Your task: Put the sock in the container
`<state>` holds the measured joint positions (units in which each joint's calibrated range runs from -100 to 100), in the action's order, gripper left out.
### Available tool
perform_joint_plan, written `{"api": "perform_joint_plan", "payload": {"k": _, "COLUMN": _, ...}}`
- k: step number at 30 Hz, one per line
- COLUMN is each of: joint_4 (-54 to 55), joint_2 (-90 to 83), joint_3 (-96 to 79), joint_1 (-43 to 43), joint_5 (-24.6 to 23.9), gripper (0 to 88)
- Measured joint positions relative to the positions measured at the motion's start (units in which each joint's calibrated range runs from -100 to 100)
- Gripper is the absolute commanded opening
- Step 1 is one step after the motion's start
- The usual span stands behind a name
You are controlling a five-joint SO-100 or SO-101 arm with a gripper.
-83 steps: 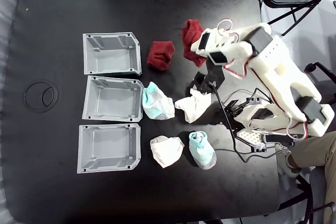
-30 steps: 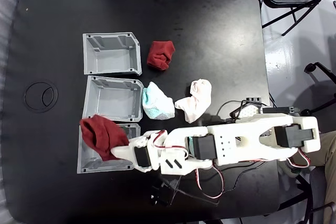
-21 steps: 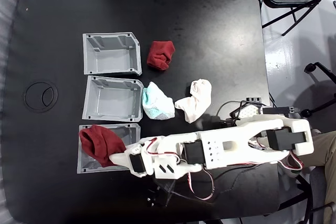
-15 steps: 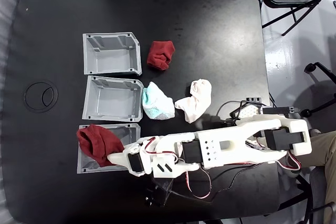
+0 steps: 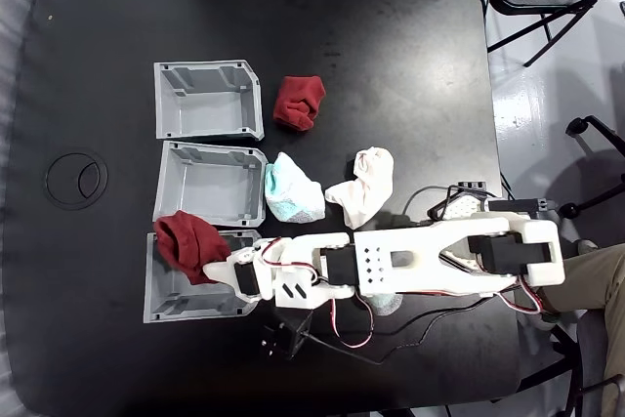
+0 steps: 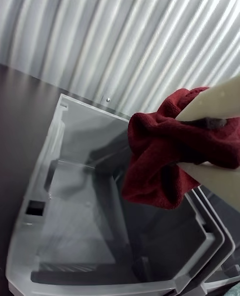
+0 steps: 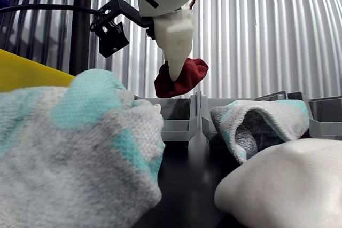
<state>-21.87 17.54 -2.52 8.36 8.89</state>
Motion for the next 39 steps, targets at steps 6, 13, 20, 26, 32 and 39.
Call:
{"api": "perform_joint_plan", "payload": {"k": 6, "joint_4": 0.0, "joint_2": 0.8, "joint_3": 0.0, "joint_1": 0.8, "joint_5": 0.0, "gripper": 1.4}}
{"api": "perform_joint_plan", "payload": {"k": 13, "joint_4": 0.0, "joint_2": 0.8, "joint_3": 0.0, "joint_1": 0.7, "joint_5": 0.0, "gripper": 10.4}}
{"api": "perform_joint_plan", "payload": {"k": 20, "joint_4": 0.0, "joint_2": 0.8, "joint_3": 0.0, "joint_1": 0.7, "joint_5": 0.0, "gripper": 28.8}}
{"api": "perform_joint_plan", "payload": {"k": 26, "joint_4": 0.0, "joint_2": 0.8, "joint_3": 0.0, "joint_1": 1.0, "joint_5": 0.0, "gripper": 36.5}}
{"api": "perform_joint_plan", "payload": {"k": 32, "joint_4": 0.0, "joint_2": 0.8, "joint_3": 0.0, "joint_1": 3.5, "joint_5": 0.0, "gripper": 36.4}}
{"api": "perform_joint_plan", "payload": {"k": 39, "joint_4": 0.0, "joint_2": 0.6, "joint_3": 0.0, "joint_1": 3.2, "joint_5": 0.0, "gripper": 35.9}}
